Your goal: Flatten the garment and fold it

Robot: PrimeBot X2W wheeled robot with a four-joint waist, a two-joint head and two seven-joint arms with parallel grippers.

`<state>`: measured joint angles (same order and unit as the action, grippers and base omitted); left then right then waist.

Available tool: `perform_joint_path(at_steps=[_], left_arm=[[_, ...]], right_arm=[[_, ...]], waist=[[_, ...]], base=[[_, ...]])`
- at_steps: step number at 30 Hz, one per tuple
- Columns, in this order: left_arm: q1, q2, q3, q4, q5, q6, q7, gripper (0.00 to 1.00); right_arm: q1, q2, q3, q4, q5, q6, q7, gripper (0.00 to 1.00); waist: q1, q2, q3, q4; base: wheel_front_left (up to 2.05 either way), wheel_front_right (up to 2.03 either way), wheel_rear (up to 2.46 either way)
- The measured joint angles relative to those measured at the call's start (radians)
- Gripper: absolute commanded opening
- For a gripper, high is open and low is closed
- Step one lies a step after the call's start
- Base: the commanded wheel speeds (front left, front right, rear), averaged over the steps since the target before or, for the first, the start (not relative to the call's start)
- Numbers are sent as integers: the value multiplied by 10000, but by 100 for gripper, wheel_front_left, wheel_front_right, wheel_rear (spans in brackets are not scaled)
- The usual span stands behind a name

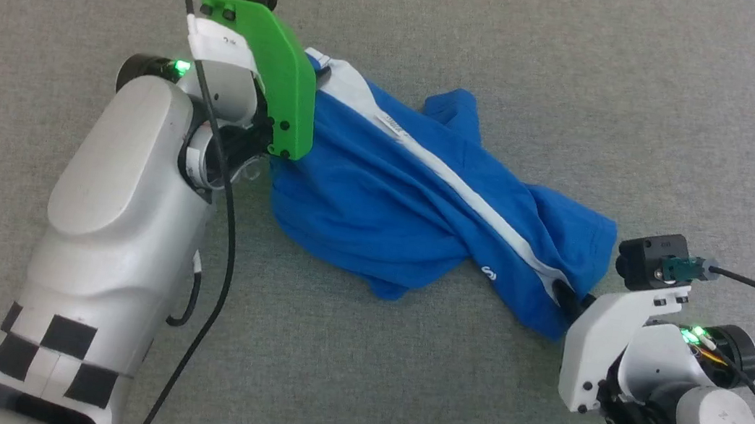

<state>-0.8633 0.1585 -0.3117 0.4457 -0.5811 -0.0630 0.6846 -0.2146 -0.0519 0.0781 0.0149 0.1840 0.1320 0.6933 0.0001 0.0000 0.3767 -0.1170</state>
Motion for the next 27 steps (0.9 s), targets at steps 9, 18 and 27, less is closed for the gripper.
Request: perform_joint_path(at_steps=[9, 18, 27], left_arm=[[249, -67, 167, 81, -311, -8, -474, 0], [-87, -332, 911, -221, -934, -4, -1406, 0], [-1256, -282, 1657, -485, -1001, 157, -2460, 0]], right_arm=[[-379, 0, -286, -832, 629, 0, 529, 0], [-2998, -539, -947, -1269, 1264, 0, 1162, 0], [-5622, -520, -1563, -311, 2278, 0, 792, 0]], waist=[[0, 0, -706, -47], [-1, 0, -1652, 0], [-1, 0, -2390, 285]], base=[[0, 0, 0], [0, 0, 0], [0, 0, 0]])
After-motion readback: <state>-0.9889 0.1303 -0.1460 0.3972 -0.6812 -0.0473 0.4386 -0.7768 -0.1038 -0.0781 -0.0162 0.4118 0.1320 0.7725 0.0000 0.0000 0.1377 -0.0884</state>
